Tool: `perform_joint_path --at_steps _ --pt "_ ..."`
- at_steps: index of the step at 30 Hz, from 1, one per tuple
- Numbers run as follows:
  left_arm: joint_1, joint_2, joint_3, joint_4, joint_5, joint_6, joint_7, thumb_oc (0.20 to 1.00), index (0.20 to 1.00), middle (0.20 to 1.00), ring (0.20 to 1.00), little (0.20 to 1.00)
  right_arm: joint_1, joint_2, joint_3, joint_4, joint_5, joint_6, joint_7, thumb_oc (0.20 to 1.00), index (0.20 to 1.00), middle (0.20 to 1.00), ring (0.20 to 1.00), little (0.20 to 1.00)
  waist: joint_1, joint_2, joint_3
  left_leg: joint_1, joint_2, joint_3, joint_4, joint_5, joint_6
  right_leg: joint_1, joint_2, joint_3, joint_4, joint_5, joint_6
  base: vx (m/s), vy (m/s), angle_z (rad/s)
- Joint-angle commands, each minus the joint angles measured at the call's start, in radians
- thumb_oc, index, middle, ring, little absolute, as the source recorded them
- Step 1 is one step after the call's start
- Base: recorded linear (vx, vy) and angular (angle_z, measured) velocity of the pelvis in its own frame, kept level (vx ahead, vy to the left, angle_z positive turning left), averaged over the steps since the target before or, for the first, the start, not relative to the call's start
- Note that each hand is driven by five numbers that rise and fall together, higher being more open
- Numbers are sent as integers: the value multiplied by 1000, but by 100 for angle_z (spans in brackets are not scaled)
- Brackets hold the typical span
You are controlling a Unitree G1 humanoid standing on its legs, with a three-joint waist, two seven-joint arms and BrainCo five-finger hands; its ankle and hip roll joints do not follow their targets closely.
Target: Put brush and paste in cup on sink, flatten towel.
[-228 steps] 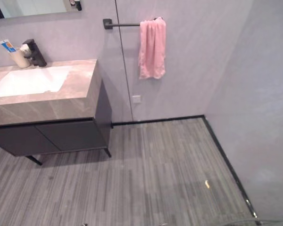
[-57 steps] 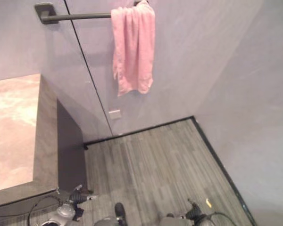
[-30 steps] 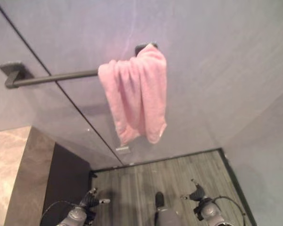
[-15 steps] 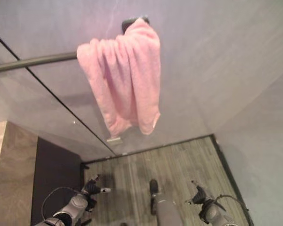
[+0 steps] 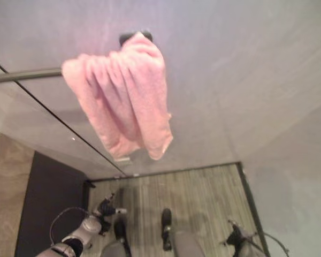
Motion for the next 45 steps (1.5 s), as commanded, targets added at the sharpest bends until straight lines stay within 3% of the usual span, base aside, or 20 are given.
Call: perform_joint_path --at_steps 1,3,4,5,6,11,13,16,27,35,40,44,45 --pt "1 58 2 -23 8 -30 17 1000 1000 1000 1000 1000 88 -16 16 -102 -44 -13 -16 1000 1000 1000 1000 1000 -55 -33 -21 45 -85 42 171 -10 46 47 -180 147 44 69 105 160 325 -167" --pt "14 76 15 -40 4 -32 15 1000 1000 1000 1000 1000 86 -22 34 -148 -73 -14 -13 1000 1000 1000 1000 1000 -48 -42 -9 54 -96 57 214 -43 70 12 -180 182 134 72 119 92 242 -80" --pt "14 90 20 -53 2 -37 14 1000 1000 1000 1000 1000 83 -27 45 -181 -92 -18 -15 1000 1000 1000 1000 1000 -54 -40 5 53 -108 58 269 -77 83 -13 -178 232 183 64 127 59 213 -60" --pt "15 100 39 -51 -5 -41 30 1000 1000 1000 1000 1000 64 -29 54 -215 -104 -17 -20 1000 1000 1000 1000 1000 -43 -41 16 55 -101 91 324 -125 85 -31 -272 170 117 132 132 148 3 -49" --pt "24 102 60 -34 -19 -42 38 1000 1000 1000 1000 1000 67 -20 65 -239 -122 -18 -16 1000 1000 1000 1000 1000 -48 -53 9 58 -83 82 367 -131 70 -5 -316 151 3 166 147 149 -105 -41" --pt "44 82 87 4 -35 -42 39 1000 1000 1000 1000 1000 84 -4 67 -220 -121 -25 -12 1000 1000 1000 1000 1000 -36 -71 -34 87 -65 81 316 -92 43 37 -302 123 -45 181 155 103 -88 -5" --pt "64 73 91 3 -39 -41 39 1000 1000 1000 1000 1000 116 1 38 -231 -70 -30 -1 1000 1000 1000 1000 1000 -33 -76 -56 108 -52 69 248 -47 24 66 -295 105 -82 186 157 67 -131 29" --pt "89 62 108 8 -57 -41 38 1000 1000 1000 1000 1000 132 29 -9 -192 35 -35 10 1000 1000 1000 1000 1000 -27 -80 -78 137 -39 63 180 -21 13 87 -288 86 -108 184 156 52 -106 37" --pt "204 40 107 -66 -74 -56 27 1000 1000 1000 1000 1000 148 56 -94 -252 274 -84 33 1000 1000 1000 1000 1000 -6 -44 -116 231 -21 52 7 56 -13 148 -265 46 -161 183 156 30 -35 0" --pt "358 134 84 -315 -33 -79 -33 1000 1000 1000 1000 1000 198 22 -187 -437 599 -131 144 1000 1000 1000 1000 1000 21 -22 -129 251 1 36 -95 101 -41 171 -268 2 -206 201 170 6 -12 9" --pt "427 175 96 -371 -19 -80 -85 1000 1000 1000 1000 1000 201 -24 -226 -500 708 -137 204 1000 1000 1000 1000 1000 36 -18 -135 231 9 23 -97 105 -53 175 -277 -27 -214 205 177 -19 -13 16" --pt "494 236 112 -526 -51 -110 -139 1000 1000 1000 1000 1000 188 -63 -277 -536 784 -151 243 1000 1000 1000 1000 1000 55 -11 -137 218 7 10 -97 104 -56 178 -290 -44 -217 209 186 -13 0 15" --pt "518 283 123 -598 -43 -128 -155 1000 1000 1000 1000 1000 174 -93 -294 -561 810 -158 258 1000 1000 1000 1000 1000 65 -10 -136 211 6 -2 -97 105 -59 182 -295 -54 -217 207 188 -14 -6 24"
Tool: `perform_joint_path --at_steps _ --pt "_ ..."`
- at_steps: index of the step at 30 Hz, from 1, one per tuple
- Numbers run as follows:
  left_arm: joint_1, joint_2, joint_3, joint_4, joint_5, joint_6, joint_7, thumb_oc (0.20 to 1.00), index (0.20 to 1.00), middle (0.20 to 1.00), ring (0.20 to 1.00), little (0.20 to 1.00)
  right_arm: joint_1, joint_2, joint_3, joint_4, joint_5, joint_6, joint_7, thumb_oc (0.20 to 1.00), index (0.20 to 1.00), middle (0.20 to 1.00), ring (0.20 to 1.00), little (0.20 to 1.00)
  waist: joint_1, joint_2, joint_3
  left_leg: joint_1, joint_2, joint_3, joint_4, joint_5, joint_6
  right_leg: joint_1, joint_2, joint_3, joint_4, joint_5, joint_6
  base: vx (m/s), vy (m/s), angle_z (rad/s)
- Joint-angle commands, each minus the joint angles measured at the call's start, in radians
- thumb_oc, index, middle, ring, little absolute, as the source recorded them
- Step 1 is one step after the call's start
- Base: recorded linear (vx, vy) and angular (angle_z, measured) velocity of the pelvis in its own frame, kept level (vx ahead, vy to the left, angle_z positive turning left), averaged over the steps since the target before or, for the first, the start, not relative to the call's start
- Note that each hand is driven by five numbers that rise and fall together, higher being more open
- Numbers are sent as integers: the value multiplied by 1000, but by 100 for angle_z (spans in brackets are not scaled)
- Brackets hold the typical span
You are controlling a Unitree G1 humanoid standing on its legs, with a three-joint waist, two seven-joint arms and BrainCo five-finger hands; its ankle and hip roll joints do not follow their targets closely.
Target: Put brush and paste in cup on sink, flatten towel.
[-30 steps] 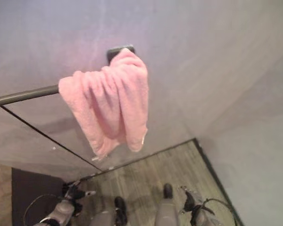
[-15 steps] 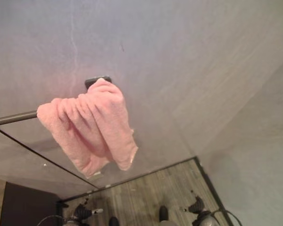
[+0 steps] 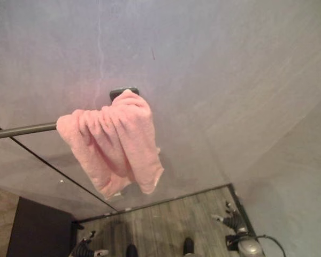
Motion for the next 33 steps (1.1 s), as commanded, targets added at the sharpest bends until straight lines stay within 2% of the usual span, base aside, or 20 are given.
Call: perform_joint_path --at_steps 1,4,5,9,12,13,14,20,23,29,33 --pt "-29 122 41 -151 1 -90 -47 1000 1000 1000 1000 1000 -81 -87 -30 -85 78 -64 58 1000 1000 1000 1000 1000 46 -9 27 -4 102 10 9 73 -94 -25 -107 -13 0 75 111 -20 -10 29" --pt "-15 171 43 -219 22 -105 -58 1000 1000 1000 1000 1000 -99 -114 -47 -85 102 -70 68 1000 1000 1000 1000 1000 56 -8 29 -11 100 -7 9 74 -96 -18 -112 -26 0 72 112 -7 -7 20" --pt "-6 222 55 -284 35 -121 -64 1000 1000 1000 1000 1000 -110 -151 -59 -118 145 -70 93 1000 1000 1000 1000 1000 69 -7 29 -17 99 -20 9 74 -97 -9 -116 -38 0 68 113 3 -7 13" --pt "0 301 91 -394 13 -140 -74 1000 1000 1000 1000 1000 -137 -211 -47 -170 238 -55 153 1000 1000 1000 1000 1000 87 -4 24 -23 95 -37 9 76 -100 10 -124 -63 0 62 115 -3 1 24" --pt "-11 370 119 -497 -35 -159 -98 1000 1000 1000 1000 1000 -180 -280 -5 -226 266 -41 197 1000 1000 1000 1000 1000 98 -4 22 -23 91 -46 9 78 -102 20 -129 -75 0 61 115 -6 5 12" --pt "-9 370 121 -499 -36 -158 -99 1000 1000 1000 1000 1000 -181 -280 -4 -226 267 -41 198 1000 1000 1000 1000 1000 97 -4 23 -23 91 -46 9 78 -102 21 -129 -75 0 61 115 -1 3 3" --pt "-31 412 133 -565 -60 -171 -107 1000 1000 1000 1000 1000 -229 -315 30 -250 299 -34 231 1000 1000 1000 1000 1000 105 -3 21 -23 89 -55 9 79 -104 30 -133 -82 0 60 116 -1 -1 6" --pt "-86 491 157 -661 -143 -190 -128 1000 1000 1000 1000 1000 -350 -366 121 -281 369 -3 279 1000 1000 1000 1000 1000 119 2 12 -25 83 -67 9 82 -105 41 -140 -95 0 56 117 -6 7 12" --pt "-135 515 148 -678 -194 -190 -142 1000 1000 1000 1000 1000 -432 -361 173 -269 377 3 272 1000 1000 1000 1000 1000 120 4 11 -25 80 -64 9 83 -105 39 -143 -92 0 58 117 -1 5 -1" --pt "-251 499 111 -676 -301 -183 -159 1000 1000 1000 1000 1000 -563 -340 266 -288 376 7 262 1000 1000 1000 1000 1000 118 1 21 -34 75 -60 9 86 -105 25 -145 -83 0 66 115 0 0 0" --pt "-320 487 96 -679 -282 -194 -129 1000 1000 1000 1000 1000 -619 -314 298 -304 396 7 258 1000 1000 1000 1000 1000 115 -8 35 -40 75 -54 9 85 -104 10 -148 -76 0 73 117 0 0 0"
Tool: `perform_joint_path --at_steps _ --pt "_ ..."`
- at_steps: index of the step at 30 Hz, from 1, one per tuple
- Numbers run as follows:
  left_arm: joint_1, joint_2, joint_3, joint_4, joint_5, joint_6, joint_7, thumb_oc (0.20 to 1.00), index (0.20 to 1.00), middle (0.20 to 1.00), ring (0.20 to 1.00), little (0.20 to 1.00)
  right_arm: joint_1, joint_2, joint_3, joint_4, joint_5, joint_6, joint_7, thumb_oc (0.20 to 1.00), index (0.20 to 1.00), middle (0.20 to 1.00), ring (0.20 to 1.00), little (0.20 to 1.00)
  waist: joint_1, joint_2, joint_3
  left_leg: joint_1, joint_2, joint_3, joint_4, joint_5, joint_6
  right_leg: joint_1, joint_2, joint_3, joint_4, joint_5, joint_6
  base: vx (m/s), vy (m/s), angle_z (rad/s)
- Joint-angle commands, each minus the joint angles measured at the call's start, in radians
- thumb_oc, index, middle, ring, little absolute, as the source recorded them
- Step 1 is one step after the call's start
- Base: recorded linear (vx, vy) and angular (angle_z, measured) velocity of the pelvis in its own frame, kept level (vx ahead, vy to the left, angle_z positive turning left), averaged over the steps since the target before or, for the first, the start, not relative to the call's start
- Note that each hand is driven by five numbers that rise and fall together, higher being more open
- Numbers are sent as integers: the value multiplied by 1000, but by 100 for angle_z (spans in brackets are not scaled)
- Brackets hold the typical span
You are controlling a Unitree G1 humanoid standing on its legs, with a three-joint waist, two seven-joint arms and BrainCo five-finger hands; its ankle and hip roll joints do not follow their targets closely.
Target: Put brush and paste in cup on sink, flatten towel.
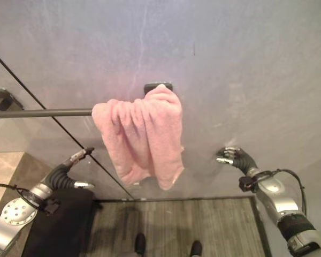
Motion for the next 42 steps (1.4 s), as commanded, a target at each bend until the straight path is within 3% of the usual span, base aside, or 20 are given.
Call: perform_joint_path --at_steps 1,9,14,21,32,42 --pt "-111 4 -5 -39 -33 -54 32 1000 1000 1000 1000 1000 -243 49 46 -94 61 -67 9 1000 1000 1000 1000 1000 38 -63 3 -8 80 59 8 56 -85 -36 -148 38 -1 91 120 0 0 0" --pt "-221 -12 -52 -34 -8 -55 59 1000 1000 1000 1000 1000 -359 130 112 -155 96 -71 -14 1000 1000 1000 1000 1000 37 -98 14 -11 81 93 8 49 -80 -69 -152 64 -1 108 122 5 19 -8" --pt "-262 -20 -80 -53 4 -52 61 1000 1000 1000 1000 1000 -365 162 165 -236 189 -31 36 1000 1000 1000 1000 1000 32 -119 16 -10 80 99 8 45 -78 -74 -154 68 -1 112 123 3 12 -7" --pt "-264 -7 -102 -72 22 -50 49 1000 1000 1000 1000 1000 -403 112 259 -300 205 10 100 1000 1000 1000 1000 1000 33 -148 10 5 82 122 8 36 -76 -77 -154 75 -1 118 126 1 1 -2" --pt "-194 14 -77 -129 36 -35 41 1000 1000 1000 1000 1000 -416 112 314 -308 185 51 79 1000 1000 1000 1000 1000 26 -155 0 40 99 164 8 30 -82 -66 -149 66 -1 126 125 -1 -5 -9" --pt "-178 59 -132 -234 -88 -17 -51 1000 1000 1000 1000 1000 -437 158 324 -284 160 49 44 1000 1000 1000 1000 1000 13 -143 -13 64 110 195 8 27 -85 -57 -151 46 -1 135 131 4 -8 -7"
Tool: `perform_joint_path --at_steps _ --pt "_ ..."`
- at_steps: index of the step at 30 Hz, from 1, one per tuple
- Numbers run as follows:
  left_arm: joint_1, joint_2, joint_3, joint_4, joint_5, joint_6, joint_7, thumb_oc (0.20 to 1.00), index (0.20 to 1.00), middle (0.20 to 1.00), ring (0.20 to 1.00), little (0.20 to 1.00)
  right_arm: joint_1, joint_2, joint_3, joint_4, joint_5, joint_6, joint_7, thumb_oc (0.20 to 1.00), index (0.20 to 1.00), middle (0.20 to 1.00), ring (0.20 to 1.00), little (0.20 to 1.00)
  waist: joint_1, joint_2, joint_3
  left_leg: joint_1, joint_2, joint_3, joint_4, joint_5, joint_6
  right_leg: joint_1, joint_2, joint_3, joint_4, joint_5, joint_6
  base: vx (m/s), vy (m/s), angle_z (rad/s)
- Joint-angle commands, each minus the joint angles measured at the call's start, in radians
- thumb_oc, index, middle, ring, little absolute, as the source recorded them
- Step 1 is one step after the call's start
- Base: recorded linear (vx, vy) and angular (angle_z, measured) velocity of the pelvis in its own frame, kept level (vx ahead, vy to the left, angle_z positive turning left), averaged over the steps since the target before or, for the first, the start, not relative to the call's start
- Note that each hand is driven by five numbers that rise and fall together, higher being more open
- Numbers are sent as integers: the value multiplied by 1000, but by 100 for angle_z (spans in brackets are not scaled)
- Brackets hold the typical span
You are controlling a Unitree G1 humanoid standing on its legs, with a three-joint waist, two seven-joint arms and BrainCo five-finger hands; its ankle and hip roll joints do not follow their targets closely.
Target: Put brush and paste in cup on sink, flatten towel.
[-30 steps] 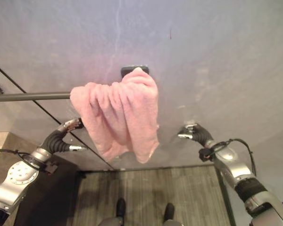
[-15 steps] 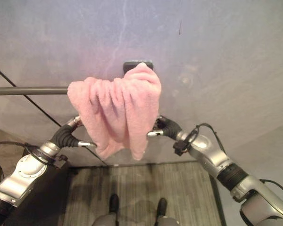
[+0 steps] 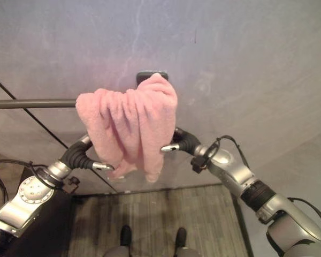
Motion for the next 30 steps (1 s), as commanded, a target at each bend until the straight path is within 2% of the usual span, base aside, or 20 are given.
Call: perform_joint_path --at_steps 1,2,3,4,5,8,9,10,14,16,17,18,19,20,22,25,28,30 --pt "-6 30 -43 -12 -45 -22 -13 1000 1000 1000 1000 1000 -111 52 23 0 8 -36 -30 1000 1000 1000 1000 1000 17 -26 -73 35 99 85 4 16 -83 -21 -156 -45 -1 109 135 4 -4 -3" --pt "-7 29 -44 -11 -44 -22 -12 1000 1000 1000 1000 1000 -112 52 23 1 8 -37 -30 1000 1000 1000 1000 1000 17 -26 -73 35 99 85 4 16 -83 -20 -156 -45 -1 109 135 0 -4 -4" --pt "-7 28 -59 -3 -44 -15 -14 1000 1000 1000 1000 1000 -126 77 30 11 -1 -40 -36 771 771 771 771 771 18 -24 -75 37 100 90 4 15 -82 -18 -157 -49 -1 111 136 0 0 0" --pt "-8 25 -62 0 -45 -15 -14 1000 1000 1000 1000 1000 -130 87 30 11 -4 -44 -38 420 420 420 420 420 18 -24 -75 39 101 92 4 15 -82 -18 -157 -50 -1 112 136 -1 1 -7" --pt "-8 16 -68 5 -50 -12 -13 1000 1000 1000 1000 1000 -127 103 26 14 -5 -46 -41 200 200 200 200 200 18 -23 -76 39 100 93 4 15 -82 -19 -158 -52 -1 112 136 2 0 -10" --pt "13 -31 -67 16 -44 1 -4 1000 1000 1000 1000 1000 -135 129 28 0 -29 -54 -50 200 200 200 200 200 20 -24 -77 43 101 97 4 14 -81 -15 -163 -64 2 114 137 1 5 -9" --pt "24 -64 -68 19 -38 8 6 517 517 517 517 517 -132 133 17 -10 -50 -63 -60 200 200 200 200 200 21 -25 -75 44 99 98 4 12 -80 -13 -165 -72 6 117 137 0 0 0" --pt "33 -103 -69 34 -36 12 13 200 200 200 200 200 -119 141 4 -20 -63 -65 -68 200 200 200 200 200 21 -27 -75 46 100 101 4 11 -80 -11 -167 -80 8 118 138 0 0 0" --pt "57 -150 -53 38 -29 18 29 200 200 200 200 200 -91 140 -31 -50 -111 -77 -97 200 200 200 200 200 19 -26 -75 48 100 103 4 10 -79 -7 -170 -88 10 118 138 0 0 0" --pt "125 -153 56 -8 56 19 77 200 200 200 200 200 -43 15 -179 -269 -466 -98 -210 200 200 200 200 200 0 -19 -73 57 104 113 4 3 -78 -8 -168 -86 13 120 141 7 5 -3" --pt "138 -147 90 -46 88 14 81 200 200 200 200 200 19 6 -248 -375 -523 -116 -210 200 200 200 200 200 -6 -17 -75 54 102 112 4 3 -77 -11 -169 -86 12 123 142 34 6 -4" --pt "146 -135 130 -115 116 1 85 200 200 200 200 200 58 18 -287 -450 -508 -140 -205 200 200 200 200 200 -4 -13 -76 55 103 114 4 0 -76 -11 -172 -94 13 122 142 17 2 -5" --pt "156 -132 135 -126 116 6 85 200 200 200 200 200 67 18 -293 -459 -507 -136 -203 200 200 200 200 200 -4 -16 -77 56 103 113 4 0 -76 -9 -172 -95 13 122 142 19 -9 -6" --pt "189 -133 160 -174 97 0 90 200 200 200 200 200 101 25 -284 -502 -446 -129 -184 200 200 200 200 200 0 -21 -75 58 104 116 4 1 -77 -8 -175 -104 17 123 142 0 -21 -16" --pt "279 -133 241 -265 72 -18 121 200 200 200 200 200 151 -64 -284 -609 -334 -147 -150 200 200 200 200 200 8 -28 -68 58 109 119 4 5 -81 -5 -180 -127 26 124 142 -20 -29 -12" --pt "304 -129 246 -250 64 -34 157 200 200 200 200 200 82 -84 -176 -581 -288 -127 -128 200 200 200 200 200 28 -30 -65 57 113 117 4 12 -87 4 -185 -148 24 123 142 -8 -5 -5" --pt "308 -158 238 -213 44 -26 182 200 200 200 200 200 -4 8 -69 -498 -274 -101 -125 200 200 200 200 200 51 -28 -57 55 112 115 4 16 -86 12 -192 -169 25 125 142 -26 -2 -3" --pt "314 -218 217 -121 -13 -10 184 200 200 200 200 200 -27 110 -22 -411 -276 -85 -130 200 200 200 200 200 77 -28 -46 50 112 113 4 18 -85 15 -199 -187 32 127 140 -30 -6 4"
